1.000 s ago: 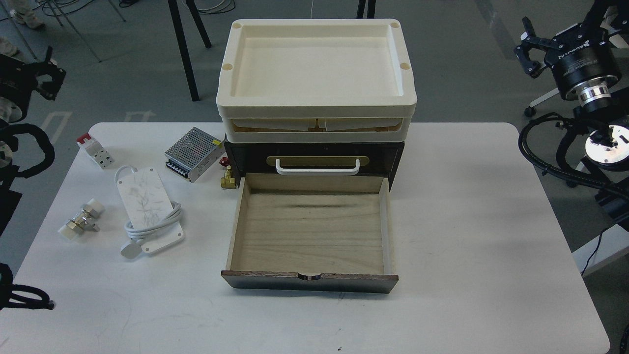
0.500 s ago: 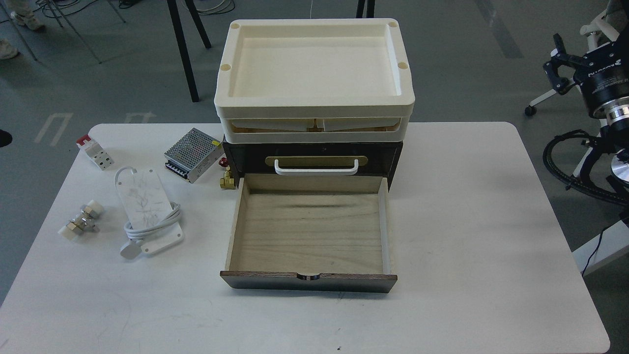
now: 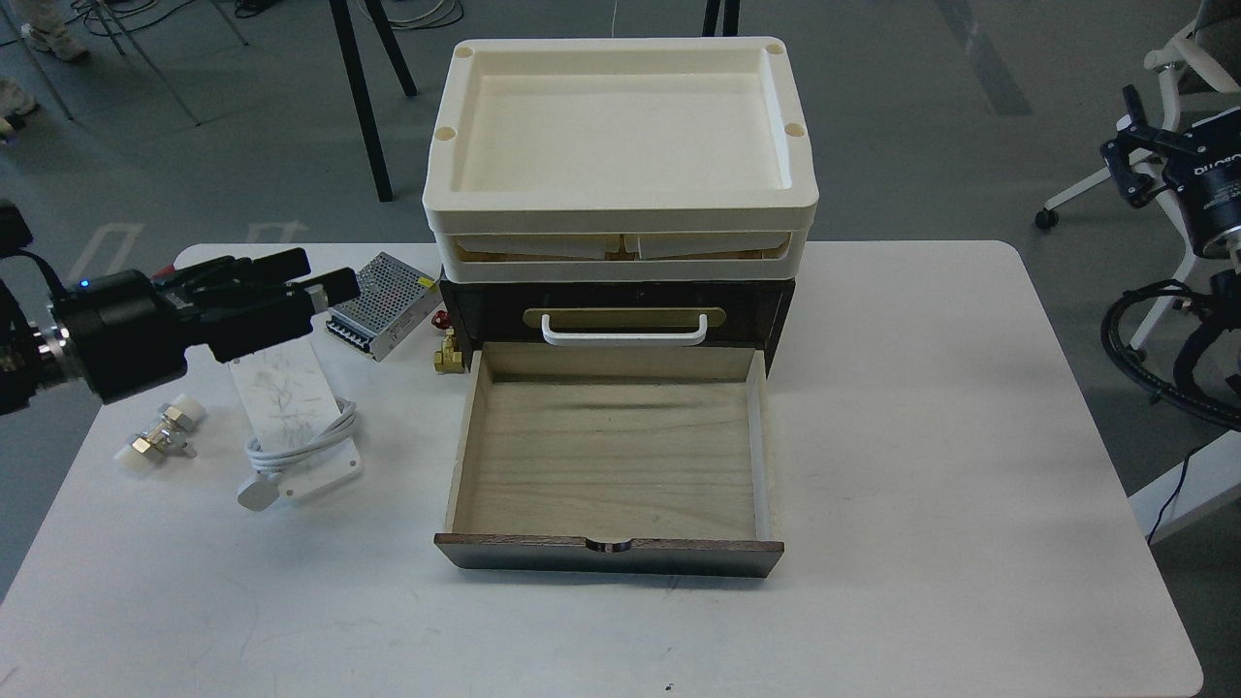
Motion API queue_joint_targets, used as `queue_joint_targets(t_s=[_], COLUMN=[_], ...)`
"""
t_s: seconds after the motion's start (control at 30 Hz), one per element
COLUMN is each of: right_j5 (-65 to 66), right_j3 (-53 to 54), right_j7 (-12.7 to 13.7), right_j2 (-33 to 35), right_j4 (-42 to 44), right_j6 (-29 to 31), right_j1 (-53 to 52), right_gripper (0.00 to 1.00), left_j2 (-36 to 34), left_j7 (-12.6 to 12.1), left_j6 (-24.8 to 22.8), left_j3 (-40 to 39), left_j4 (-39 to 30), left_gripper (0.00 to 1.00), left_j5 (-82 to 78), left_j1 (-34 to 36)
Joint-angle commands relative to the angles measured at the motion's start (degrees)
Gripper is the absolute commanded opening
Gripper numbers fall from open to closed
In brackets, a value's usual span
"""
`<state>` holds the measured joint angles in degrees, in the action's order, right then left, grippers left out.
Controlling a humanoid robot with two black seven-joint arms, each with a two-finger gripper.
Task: Put charging cable into cabinet
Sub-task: 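Move the left hand toward the white charger with coiled cable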
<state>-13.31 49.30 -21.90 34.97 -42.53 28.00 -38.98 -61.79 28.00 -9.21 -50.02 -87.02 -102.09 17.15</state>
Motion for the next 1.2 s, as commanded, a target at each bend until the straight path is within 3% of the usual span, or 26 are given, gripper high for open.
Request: queue_joint_targets(t_s=[0.0, 0.3, 0.53, 0.7, 0.9, 1.17], right_j5=[0.04, 0.04, 0.04, 0.04, 0.04, 0.04], right_j3=[0.10, 0.10, 0.10, 0.19, 1.06, 1.07], right_j7=[0.10, 0.01, 0.01, 0.01, 0.01, 0.01], right_j2=[-0.08, 0.19, 0.54, 0.28, 0.36, 0.54], right_j4=[0.08, 0.60, 0.69, 0.61, 0.61, 0.61], right_j6=[0.00, 0.00, 0.00, 0.00, 0.00, 0.00], right_j1=[-0.05, 0.13, 1.18, 1.18, 0.92, 1.62], right_gripper=[1.00, 1.00, 1.00, 1.00, 1.00, 1.00], left_j2=[0.70, 6.93, 11.59, 15.55, 17.66, 17.93], left_j7=[0.00, 0.00, 0.00, 0.00, 0.00, 0.00], left_j6=[7.26, 9.12, 9.12, 9.65, 13.43, 15.71], left_j3=[4.04, 12.83, 14.16, 19.15, 23.65, 24.88], left_j4=[6.32, 15.11, 21.97, 29.44, 35.25, 37.10], left_gripper=[0.97, 0.97, 0.93, 0.86, 0.72, 0.62], left_j5=[-22.91, -22.91, -22.91, -22.91, -22.91, -22.91], left_j1=[-0.36, -0.01, 1.56, 6.74, 9.39, 9.31])
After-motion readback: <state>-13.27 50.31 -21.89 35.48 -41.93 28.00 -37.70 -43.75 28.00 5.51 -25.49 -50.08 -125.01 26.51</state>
